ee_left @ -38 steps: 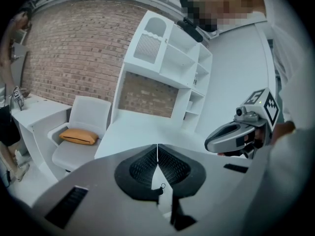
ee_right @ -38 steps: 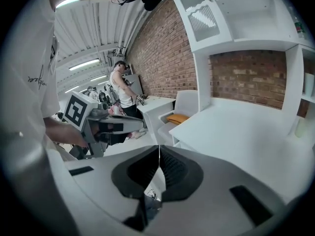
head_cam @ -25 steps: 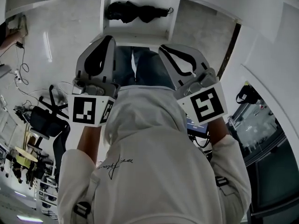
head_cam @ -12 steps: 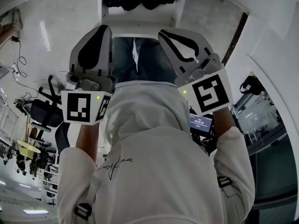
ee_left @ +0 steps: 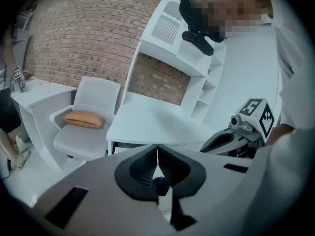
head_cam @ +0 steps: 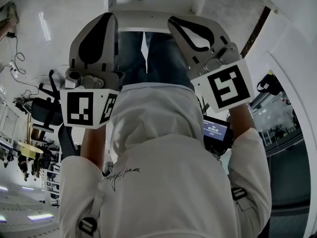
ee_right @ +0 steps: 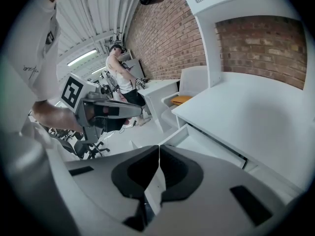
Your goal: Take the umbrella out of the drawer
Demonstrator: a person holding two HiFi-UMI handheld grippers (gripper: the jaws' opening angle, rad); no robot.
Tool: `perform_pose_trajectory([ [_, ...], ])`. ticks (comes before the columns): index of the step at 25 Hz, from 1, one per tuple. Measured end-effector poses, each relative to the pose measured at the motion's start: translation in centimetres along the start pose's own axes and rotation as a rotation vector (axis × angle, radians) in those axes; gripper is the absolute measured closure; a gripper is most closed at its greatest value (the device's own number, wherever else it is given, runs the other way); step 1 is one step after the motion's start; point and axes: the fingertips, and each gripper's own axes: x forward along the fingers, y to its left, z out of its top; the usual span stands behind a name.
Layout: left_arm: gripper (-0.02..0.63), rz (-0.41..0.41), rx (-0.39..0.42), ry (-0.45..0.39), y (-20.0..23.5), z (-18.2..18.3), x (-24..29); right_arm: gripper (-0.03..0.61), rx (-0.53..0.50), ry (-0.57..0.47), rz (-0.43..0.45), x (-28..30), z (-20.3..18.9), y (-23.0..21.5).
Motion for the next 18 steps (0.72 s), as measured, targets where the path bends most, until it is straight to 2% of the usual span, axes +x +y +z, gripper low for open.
perform_pose_trajectory([
  [9, 0.597, -0.017, -0.037, 0.024, 0.8, -2.0, 1.4, 0.552, -0.049, 0.070, -0.008, 2.4, -2.0, -1.0],
  [15, 0.597, 0.002, -0.080, 0.010, 1.8, -2.5, 1.8, 0.552, -0.026, 0.084, 0.010, 3.7, -2.1, -1.6],
  [18, 0.597, -0.002, -0.084, 0.022, 2.0, -3.3, 2.2, 0.552, -0.066, 0.102, -0.008, 4.7, -2.7, -2.0],
])
